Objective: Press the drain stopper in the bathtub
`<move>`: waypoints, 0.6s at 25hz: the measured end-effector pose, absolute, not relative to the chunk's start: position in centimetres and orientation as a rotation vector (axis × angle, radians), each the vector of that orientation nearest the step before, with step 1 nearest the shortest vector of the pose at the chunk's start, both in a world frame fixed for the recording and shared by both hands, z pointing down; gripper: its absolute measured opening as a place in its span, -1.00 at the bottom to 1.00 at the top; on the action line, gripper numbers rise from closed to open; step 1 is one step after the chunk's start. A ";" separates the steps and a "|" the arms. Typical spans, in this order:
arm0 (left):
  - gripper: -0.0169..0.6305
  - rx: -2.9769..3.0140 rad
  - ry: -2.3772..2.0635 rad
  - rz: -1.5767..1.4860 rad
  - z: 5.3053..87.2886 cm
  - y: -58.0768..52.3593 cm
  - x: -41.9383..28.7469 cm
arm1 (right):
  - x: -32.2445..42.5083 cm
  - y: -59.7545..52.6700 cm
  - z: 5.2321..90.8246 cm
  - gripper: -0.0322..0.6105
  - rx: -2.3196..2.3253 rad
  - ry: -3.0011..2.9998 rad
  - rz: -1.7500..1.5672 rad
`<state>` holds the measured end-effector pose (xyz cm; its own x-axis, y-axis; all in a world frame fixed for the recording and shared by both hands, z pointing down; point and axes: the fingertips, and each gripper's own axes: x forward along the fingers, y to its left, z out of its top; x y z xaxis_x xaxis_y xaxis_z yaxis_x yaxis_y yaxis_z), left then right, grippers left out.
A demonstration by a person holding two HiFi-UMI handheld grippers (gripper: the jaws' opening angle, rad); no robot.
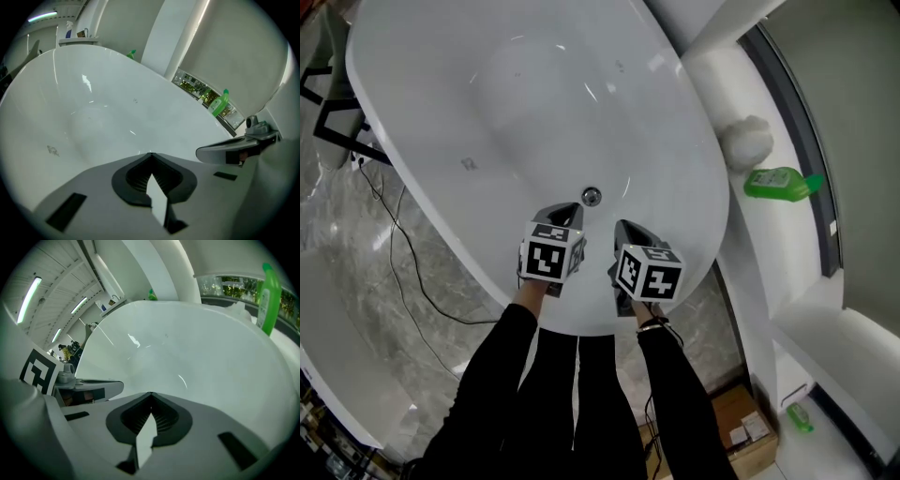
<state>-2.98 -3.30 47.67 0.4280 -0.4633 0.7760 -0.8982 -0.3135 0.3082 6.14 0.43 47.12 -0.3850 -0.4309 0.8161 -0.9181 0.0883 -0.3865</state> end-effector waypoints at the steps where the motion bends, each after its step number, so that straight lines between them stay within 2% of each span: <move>1: -0.93 1.947 -1.152 0.742 47.2 -3.1 -2.9 | 6.2 0.5 46.8 -0.90 1.322 -1.874 1.255; 15: -0.93 2.027 -1.203 0.720 41.6 -0.2 -3.1 | 7.0 1.7 42.3 -0.90 1.325 -1.970 1.124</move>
